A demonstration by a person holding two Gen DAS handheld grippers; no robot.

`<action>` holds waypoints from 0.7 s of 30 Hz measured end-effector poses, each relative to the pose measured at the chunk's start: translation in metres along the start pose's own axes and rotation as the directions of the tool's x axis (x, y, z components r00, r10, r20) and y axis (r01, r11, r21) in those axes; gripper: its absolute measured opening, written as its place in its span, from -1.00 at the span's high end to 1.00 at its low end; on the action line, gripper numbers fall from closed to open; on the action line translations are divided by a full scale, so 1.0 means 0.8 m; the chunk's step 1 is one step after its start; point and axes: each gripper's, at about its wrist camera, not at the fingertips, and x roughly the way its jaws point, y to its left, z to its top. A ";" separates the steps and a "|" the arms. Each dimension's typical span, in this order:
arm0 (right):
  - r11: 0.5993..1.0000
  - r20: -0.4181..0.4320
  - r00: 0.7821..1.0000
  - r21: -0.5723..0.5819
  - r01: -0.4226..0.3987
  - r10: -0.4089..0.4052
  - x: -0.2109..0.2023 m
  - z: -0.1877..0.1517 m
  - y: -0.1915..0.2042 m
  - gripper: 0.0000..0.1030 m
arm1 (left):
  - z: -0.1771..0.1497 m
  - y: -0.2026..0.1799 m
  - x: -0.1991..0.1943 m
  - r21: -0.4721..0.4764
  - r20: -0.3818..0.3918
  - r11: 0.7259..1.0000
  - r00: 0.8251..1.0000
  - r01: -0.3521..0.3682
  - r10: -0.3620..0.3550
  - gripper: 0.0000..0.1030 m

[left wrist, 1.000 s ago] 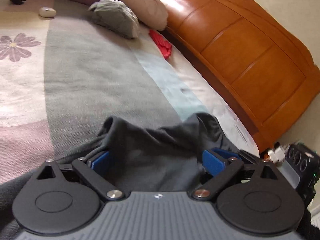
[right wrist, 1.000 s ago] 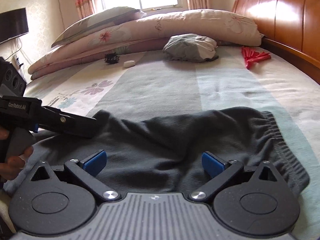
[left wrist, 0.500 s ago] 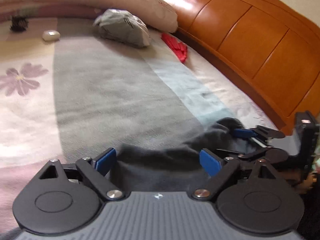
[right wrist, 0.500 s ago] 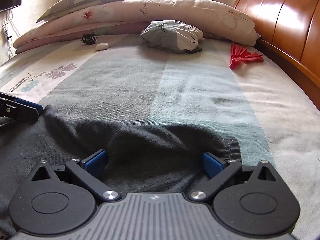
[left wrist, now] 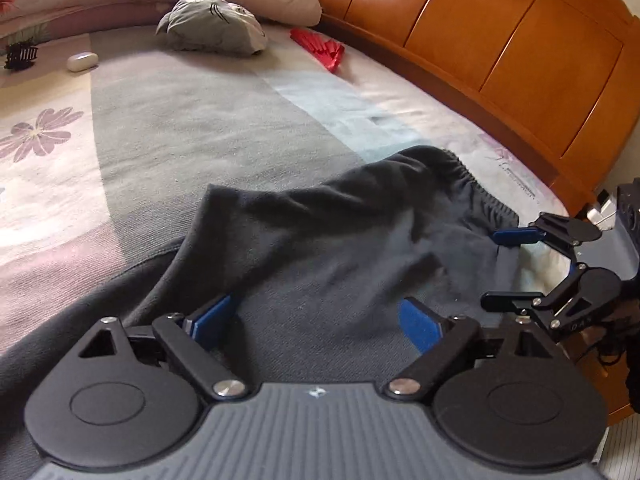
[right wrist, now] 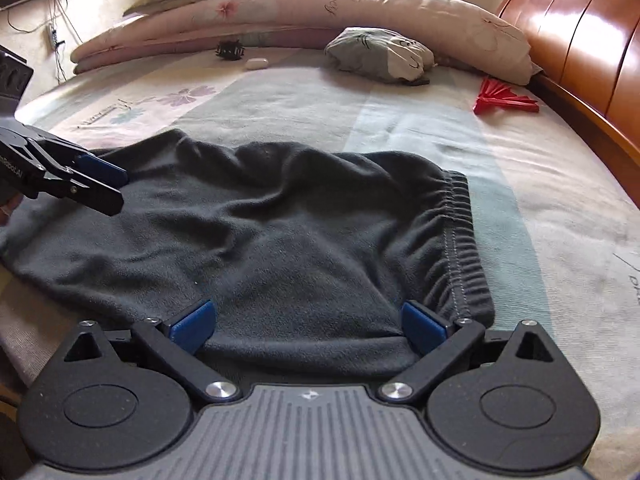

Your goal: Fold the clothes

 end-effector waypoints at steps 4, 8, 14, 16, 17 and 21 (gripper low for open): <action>1.000 0.068 0.998 0.012 0.001 -0.002 -0.009 0.004 0.008 -1.00 | 0.011 -0.025 -0.008 0.048 0.003 0.998 0.999 0.039 -0.040 -0.75; 0.996 0.006 0.997 0.048 0.073 -0.073 0.023 0.001 0.002 -1.00 | -0.005 -0.061 0.007 0.154 -0.053 0.987 0.998 0.043 -0.036 -0.77; 0.998 0.056 0.997 0.039 0.058 -0.060 0.004 -0.026 -0.001 -1.00 | -0.023 -0.078 0.009 0.253 -0.104 0.967 0.995 0.017 0.009 -0.87; 0.996 0.071 0.995 0.054 0.066 -0.069 0.004 -0.029 0.000 -1.00 | -0.001 -0.076 0.007 0.207 -0.089 0.976 0.995 0.067 -0.050 -0.87; 0.995 0.076 0.994 0.059 0.075 -0.079 0.005 -0.029 0.002 -1.00 | 0.012 -0.074 0.007 0.179 -0.073 0.979 0.994 0.097 -0.086 -0.87; 0.992 0.092 0.990 0.078 0.103 -0.110 0.007 -0.030 0.007 -1.00 | 0.062 -0.079 0.034 0.116 -0.020 0.975 0.982 0.188 -0.187 -0.87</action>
